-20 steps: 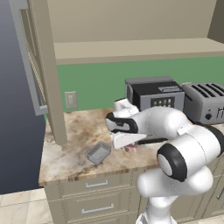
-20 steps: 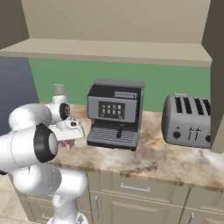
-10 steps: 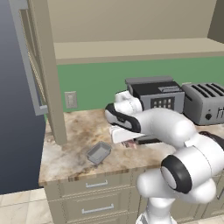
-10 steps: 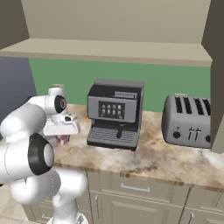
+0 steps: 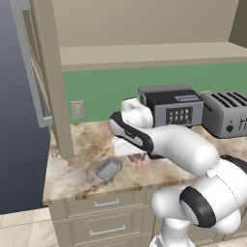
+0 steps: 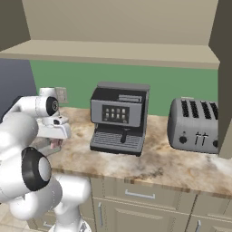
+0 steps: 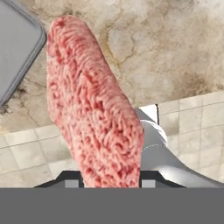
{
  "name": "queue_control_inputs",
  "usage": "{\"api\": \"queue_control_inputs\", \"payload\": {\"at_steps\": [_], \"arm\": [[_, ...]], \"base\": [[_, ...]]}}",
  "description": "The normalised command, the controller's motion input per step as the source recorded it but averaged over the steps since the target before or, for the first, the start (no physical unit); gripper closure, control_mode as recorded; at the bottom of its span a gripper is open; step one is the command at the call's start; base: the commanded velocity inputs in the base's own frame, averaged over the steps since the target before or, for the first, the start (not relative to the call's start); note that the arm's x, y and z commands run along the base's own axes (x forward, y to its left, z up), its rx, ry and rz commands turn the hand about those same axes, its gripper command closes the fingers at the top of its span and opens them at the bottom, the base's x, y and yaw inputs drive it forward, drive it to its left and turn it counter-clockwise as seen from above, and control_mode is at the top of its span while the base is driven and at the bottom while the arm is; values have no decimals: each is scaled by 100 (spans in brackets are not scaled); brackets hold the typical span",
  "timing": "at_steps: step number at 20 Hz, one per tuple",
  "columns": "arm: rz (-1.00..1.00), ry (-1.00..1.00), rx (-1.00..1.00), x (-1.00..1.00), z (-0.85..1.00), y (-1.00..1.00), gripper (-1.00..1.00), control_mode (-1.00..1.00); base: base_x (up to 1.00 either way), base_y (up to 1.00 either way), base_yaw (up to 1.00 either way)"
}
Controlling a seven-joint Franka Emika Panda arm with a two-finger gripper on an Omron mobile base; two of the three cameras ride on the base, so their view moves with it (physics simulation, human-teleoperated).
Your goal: Retrieve the tupperware from the cabinet, then place the raw meat into the tupperware to avoid contamination.
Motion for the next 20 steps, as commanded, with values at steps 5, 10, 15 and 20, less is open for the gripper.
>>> {"api": "queue_control_inputs", "payload": {"at_steps": [5,10,15,20], "arm": [[-19,0,-7,14,0,40,100,-100],[-22,2,-8,30,0,55,100,-100],[-26,-5,0,24,-5,29,100,-100],[-27,-10,0,17,-14,32,100,-100]], "base": [[0,0,0],[0,0,0],[0,0,0],[0,0,0]]}}
